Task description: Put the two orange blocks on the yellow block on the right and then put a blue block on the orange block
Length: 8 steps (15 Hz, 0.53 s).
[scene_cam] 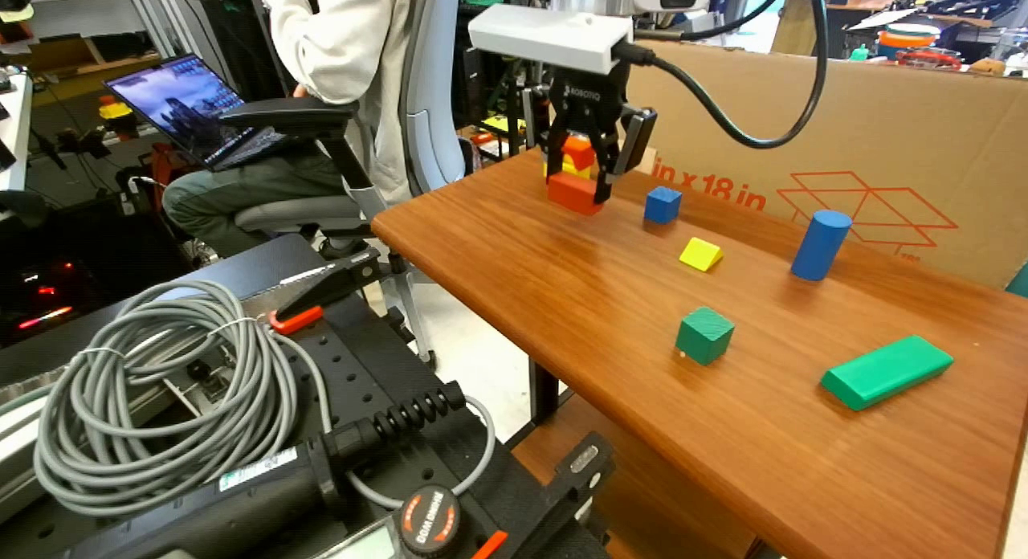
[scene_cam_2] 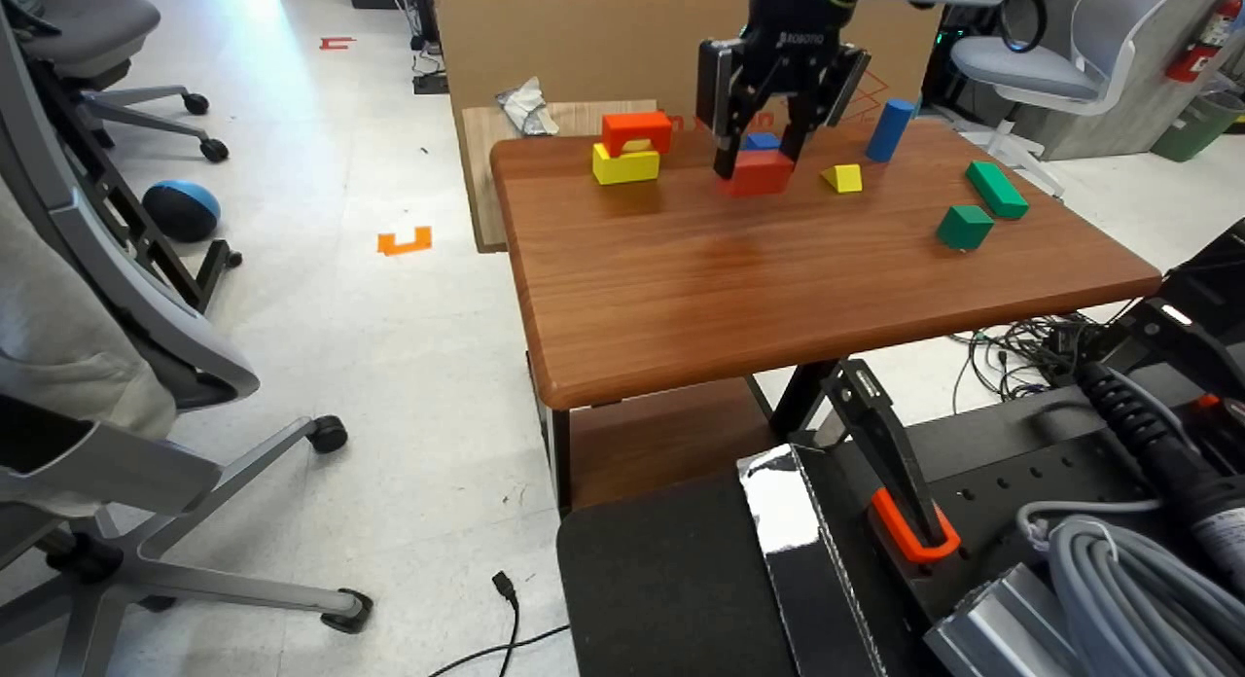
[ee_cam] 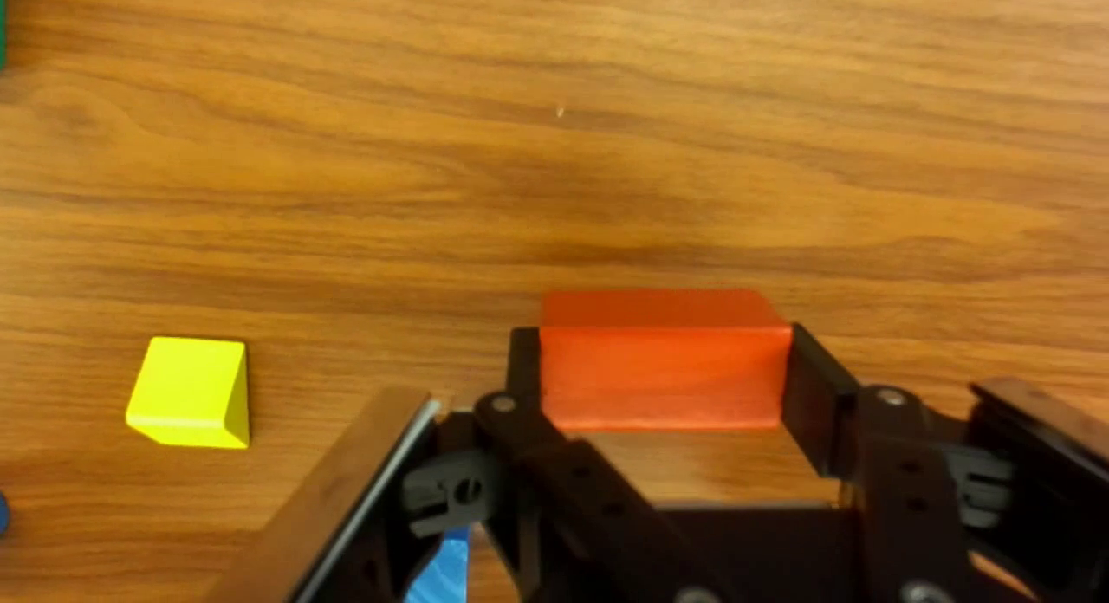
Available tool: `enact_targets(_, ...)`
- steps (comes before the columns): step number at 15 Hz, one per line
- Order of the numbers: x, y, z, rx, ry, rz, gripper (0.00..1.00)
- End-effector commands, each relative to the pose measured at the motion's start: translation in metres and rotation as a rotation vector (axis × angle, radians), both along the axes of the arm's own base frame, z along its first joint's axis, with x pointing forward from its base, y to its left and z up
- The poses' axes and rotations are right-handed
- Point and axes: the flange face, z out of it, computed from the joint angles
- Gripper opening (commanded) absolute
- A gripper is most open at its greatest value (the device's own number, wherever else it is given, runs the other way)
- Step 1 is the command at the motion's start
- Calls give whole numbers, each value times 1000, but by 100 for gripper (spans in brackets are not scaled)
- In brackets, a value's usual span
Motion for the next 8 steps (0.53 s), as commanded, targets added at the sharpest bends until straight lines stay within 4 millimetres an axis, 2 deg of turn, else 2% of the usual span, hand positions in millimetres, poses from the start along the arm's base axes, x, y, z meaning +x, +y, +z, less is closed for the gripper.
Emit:
enact_targets(1,-4,8,42,67,-4,-52,41)
enact_targets(4,6,21,66,85,-37,-79,41)
enact_targets(8,19,32,86,71,-75,-117,41)
